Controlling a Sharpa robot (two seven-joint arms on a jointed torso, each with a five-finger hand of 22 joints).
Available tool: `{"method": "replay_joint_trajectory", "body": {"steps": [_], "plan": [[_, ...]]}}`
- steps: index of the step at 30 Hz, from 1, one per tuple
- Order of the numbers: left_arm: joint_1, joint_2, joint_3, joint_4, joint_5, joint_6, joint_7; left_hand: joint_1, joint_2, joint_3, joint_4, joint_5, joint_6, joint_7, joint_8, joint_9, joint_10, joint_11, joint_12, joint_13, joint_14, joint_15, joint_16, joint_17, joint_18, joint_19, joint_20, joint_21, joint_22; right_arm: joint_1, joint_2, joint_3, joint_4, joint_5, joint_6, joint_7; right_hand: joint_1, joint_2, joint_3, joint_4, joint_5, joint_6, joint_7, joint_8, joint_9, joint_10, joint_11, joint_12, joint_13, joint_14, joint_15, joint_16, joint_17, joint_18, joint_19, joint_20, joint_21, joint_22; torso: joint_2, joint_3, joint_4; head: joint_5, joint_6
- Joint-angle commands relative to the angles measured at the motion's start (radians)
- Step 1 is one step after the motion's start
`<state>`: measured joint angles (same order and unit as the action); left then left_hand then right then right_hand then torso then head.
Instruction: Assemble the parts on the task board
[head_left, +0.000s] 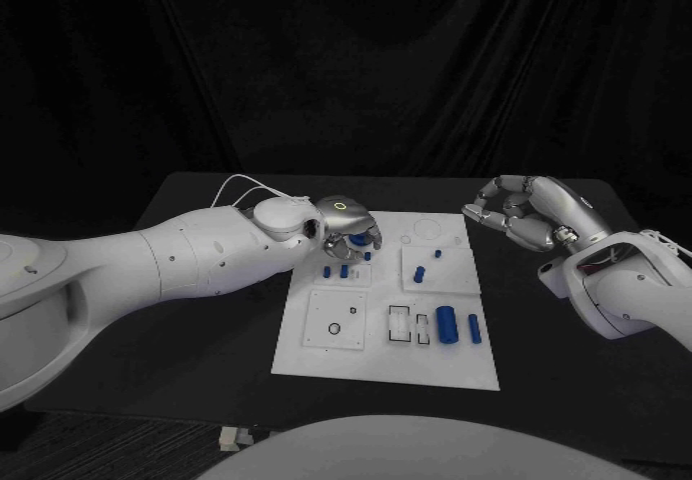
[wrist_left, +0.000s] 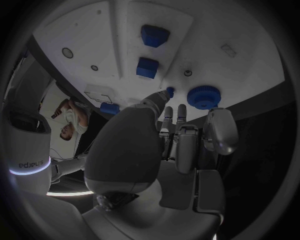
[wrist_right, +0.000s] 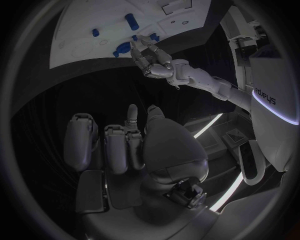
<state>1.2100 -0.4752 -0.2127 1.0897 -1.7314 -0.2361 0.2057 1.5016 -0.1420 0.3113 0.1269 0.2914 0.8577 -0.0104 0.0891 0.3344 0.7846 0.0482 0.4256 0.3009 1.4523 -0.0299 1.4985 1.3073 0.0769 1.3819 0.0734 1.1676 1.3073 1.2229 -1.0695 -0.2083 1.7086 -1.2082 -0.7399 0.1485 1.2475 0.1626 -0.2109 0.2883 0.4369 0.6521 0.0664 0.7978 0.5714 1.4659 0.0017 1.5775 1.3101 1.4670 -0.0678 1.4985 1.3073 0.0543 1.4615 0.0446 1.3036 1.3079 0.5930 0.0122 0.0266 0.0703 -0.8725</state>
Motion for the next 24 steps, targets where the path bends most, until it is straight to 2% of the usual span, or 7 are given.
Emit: {"method": "replay_joint_trajectory", "body": {"steps": [1, 15, 19, 24], "plan": [[-0.005, 0.009, 0.001, -0.006, -0.002, -0.001, 0.004, -0.012, -0.001, 0.006, 0.000, 0.003, 0.002, 0.004, -0.002, -0.001, 0.010, -0.001, 0.005, 0.002, -0.007, 0.004, -0.001, 0.022, 0.009, 0.006, 0.001, -0.003, 0.148, -0.003, -0.001, 0.001, 0.001, -0.006, 0.001, -0.006, 0.012, 0.001, -0.005, 0.002, 0.006, 0.005, 0.000, 0.002, -0.001, 0.105, -0.009, -0.007, 0.261, 0.077, -0.004, -0.003, 0.127, 0.008, 0.003, -0.006, -0.001, 0.180, 0.000, 0.0002, 0.0003, 0.001, 0.000], [-0.019, 0.034, 0.001, -0.040, -0.002, 0.005, 0.009, -0.028, -0.001, 0.037, -0.021, 0.002, 0.065, 0.033, 0.043, 0.020, 0.051, -0.009, 0.014, 0.014, -0.006, -0.001, 0.003, 0.018, 0.007, 0.011, -0.001, 0.001, 0.152, -0.003, -0.002, 0.001, 0.001, -0.006, 0.003, -0.007, 0.012, 0.001, -0.005, 0.002, 0.006, 0.005, -0.001, 0.002, -0.001, 0.105, -0.009, -0.007, 0.261, 0.076, -0.004, -0.004, 0.126, 0.008, 0.003, -0.006, -0.002, 0.180, 0.000, -0.0001, -0.0002, 0.001, 0.000], [-0.021, 0.038, 0.001, -0.045, -0.002, 0.005, 0.010, -0.033, 0.003, 0.045, -0.032, -0.001, 0.095, 0.052, 0.066, 0.036, 0.081, -0.024, 0.021, 0.021, -0.004, -0.010, 0.004, 0.017, 0.005, 0.017, -0.006, 0.011, 0.155, -0.003, -0.002, 0.001, 0.001, -0.006, 0.003, -0.007, 0.012, 0.002, -0.006, 0.002, 0.006, 0.006, -0.001, 0.002, -0.002, 0.105, -0.009, -0.007, 0.261, 0.076, -0.004, -0.004, 0.125, 0.008, 0.002, -0.006, -0.003, 0.179, 0.000, -0.0001, -0.0003, 0.000, 0.000], [-0.024, 0.042, 0.001, -0.051, -0.002, 0.003, 0.009, -0.031, 0.006, 0.053, -0.040, -0.001, 0.091, 0.051, 0.065, 0.039, 0.098, -0.027, 0.022, 0.023, -0.008, -0.013, 0.002, 0.008, 0.004, 0.020, -0.008, 0.017, 0.157, -0.003, -0.004, 0.001, 0.002, -0.006, 0.003, -0.007, 0.012, 0.002, -0.006, 0.002, 0.006, 0.006, -0.001, 0.002, -0.002, 0.105, -0.009, -0.007, 0.261, 0.076, -0.004, -0.004, 0.125, 0.008, 0.002, -0.006, -0.003, 0.179, 0.000, 0.0001, 0.0002, 0.001, 0.000]]}}
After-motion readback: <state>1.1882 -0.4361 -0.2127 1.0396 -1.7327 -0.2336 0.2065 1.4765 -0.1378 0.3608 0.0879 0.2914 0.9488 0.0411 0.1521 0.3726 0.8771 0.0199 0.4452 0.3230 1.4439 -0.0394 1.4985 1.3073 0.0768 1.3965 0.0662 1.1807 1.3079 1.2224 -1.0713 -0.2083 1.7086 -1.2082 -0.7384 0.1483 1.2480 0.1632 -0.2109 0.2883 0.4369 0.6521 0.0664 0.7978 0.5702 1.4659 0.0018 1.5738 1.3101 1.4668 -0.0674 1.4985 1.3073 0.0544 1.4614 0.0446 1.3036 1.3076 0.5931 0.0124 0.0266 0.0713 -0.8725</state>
